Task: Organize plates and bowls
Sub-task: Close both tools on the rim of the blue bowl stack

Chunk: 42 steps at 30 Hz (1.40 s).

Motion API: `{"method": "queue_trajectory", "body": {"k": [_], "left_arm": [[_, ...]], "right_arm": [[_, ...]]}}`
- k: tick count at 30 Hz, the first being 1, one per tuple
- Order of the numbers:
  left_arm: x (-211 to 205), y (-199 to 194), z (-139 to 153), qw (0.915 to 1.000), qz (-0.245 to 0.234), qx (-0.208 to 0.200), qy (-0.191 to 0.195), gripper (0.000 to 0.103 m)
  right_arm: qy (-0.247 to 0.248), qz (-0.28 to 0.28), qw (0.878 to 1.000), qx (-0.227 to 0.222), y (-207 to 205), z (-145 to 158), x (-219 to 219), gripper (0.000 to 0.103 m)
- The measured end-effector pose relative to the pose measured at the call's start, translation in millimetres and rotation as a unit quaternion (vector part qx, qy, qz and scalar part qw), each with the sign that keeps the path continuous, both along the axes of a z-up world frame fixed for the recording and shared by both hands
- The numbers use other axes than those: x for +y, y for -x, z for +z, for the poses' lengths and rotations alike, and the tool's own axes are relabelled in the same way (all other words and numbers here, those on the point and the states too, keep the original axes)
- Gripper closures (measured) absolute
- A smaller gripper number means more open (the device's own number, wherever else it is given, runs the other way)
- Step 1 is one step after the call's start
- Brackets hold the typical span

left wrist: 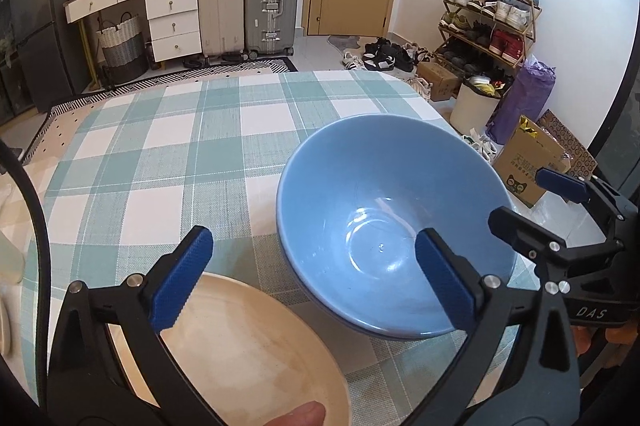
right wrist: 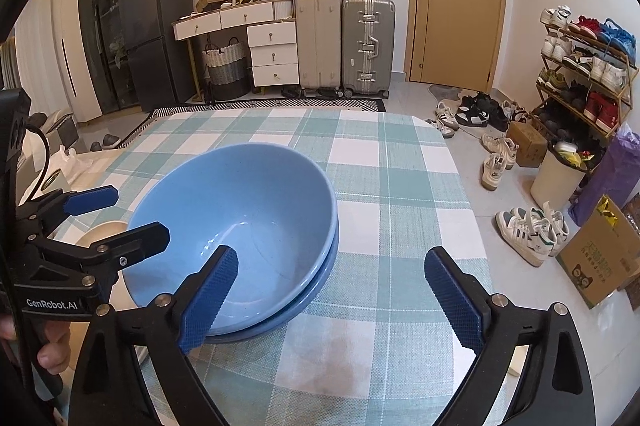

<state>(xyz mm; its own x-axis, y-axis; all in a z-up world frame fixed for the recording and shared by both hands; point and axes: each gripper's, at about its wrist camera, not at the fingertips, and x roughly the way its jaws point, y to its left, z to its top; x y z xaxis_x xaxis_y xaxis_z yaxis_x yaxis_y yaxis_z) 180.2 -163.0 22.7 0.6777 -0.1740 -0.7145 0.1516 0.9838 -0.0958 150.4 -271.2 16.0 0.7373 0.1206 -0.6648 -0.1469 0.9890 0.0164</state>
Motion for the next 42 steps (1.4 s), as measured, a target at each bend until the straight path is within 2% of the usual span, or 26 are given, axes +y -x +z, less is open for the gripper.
{"method": "queue_trajectory", "body": {"k": [19,22,31,35,42], "left_arm": [[11,-29,-26,0.9980,0.009,0.048,0.041,0.003],[11,-33,-28,0.9975,0.009,0.050,0.048,0.003],[6,-42,-35,0.9967,-0.007,0.060,0.054,0.019],[3,-42,-38,0.9955,-0.021,0.069,0.063,0.030],[-8,-38,-42,0.9960,-0.026,0.070,0.050,0.047]], "right_arm": [[-0.079,0.008,0.996,0.030,-23,-20,-15,0.007],[-0.090,0.013,0.995,0.033,-26,-23,-16,0.016],[-0.101,0.022,0.993,0.049,-32,-30,-16,0.027],[-0.102,0.031,0.993,0.056,-33,-34,-13,0.030],[-0.093,0.042,0.993,0.057,-32,-35,-4,0.051]]}}
